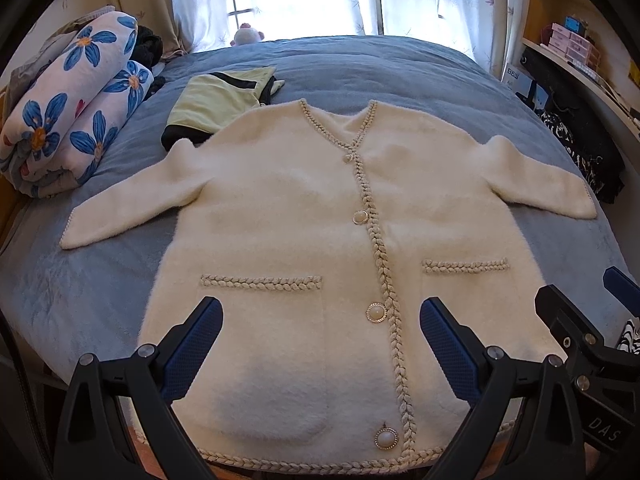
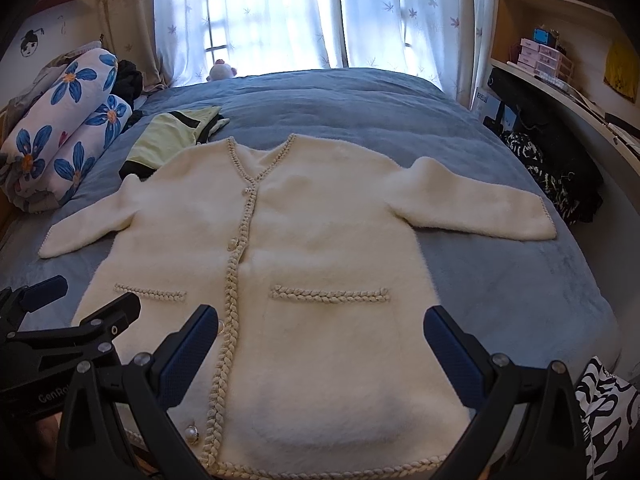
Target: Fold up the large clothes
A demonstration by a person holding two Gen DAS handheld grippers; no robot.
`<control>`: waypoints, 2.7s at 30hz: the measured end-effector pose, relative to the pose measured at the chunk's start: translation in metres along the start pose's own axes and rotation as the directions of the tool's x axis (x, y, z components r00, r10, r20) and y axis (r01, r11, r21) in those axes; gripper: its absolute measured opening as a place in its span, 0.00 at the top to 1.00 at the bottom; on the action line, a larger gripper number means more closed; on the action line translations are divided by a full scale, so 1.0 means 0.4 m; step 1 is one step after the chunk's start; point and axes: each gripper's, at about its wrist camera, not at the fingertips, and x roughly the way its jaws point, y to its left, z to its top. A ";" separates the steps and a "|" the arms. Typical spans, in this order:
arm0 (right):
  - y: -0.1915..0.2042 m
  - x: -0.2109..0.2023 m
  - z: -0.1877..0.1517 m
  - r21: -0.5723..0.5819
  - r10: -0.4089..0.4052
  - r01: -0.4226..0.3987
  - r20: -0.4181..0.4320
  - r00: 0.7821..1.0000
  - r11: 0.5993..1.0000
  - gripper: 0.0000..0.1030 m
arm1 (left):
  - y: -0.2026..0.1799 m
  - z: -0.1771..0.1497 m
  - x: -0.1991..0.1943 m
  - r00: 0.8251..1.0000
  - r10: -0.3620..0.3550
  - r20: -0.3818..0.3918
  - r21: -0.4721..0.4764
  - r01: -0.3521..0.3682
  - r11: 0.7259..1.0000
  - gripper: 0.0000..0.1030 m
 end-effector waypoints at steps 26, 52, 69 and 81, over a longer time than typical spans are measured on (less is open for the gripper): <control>-0.019 -0.007 0.025 0.032 0.076 -0.076 0.010 0.997 0.997 0.00 | -0.012 0.024 0.007 1.000 -0.017 -0.003 0.002 0.017 1.000 0.05; -0.162 -0.086 0.166 0.068 0.111 -0.116 0.081 0.991 0.991 0.00 | -0.083 0.148 -0.063 0.990 -0.070 0.122 0.031 0.067 0.997 0.05; -0.348 -0.055 0.251 0.110 0.021 -0.032 0.101 0.995 0.993 0.00 | -0.249 0.284 -0.048 0.970 -0.125 0.206 0.120 0.102 0.988 0.05; -0.563 0.148 0.310 0.244 0.004 -0.004 0.001 1.000 0.970 0.00 | -0.461 0.387 0.078 0.953 -0.150 0.262 0.197 0.099 0.975 0.05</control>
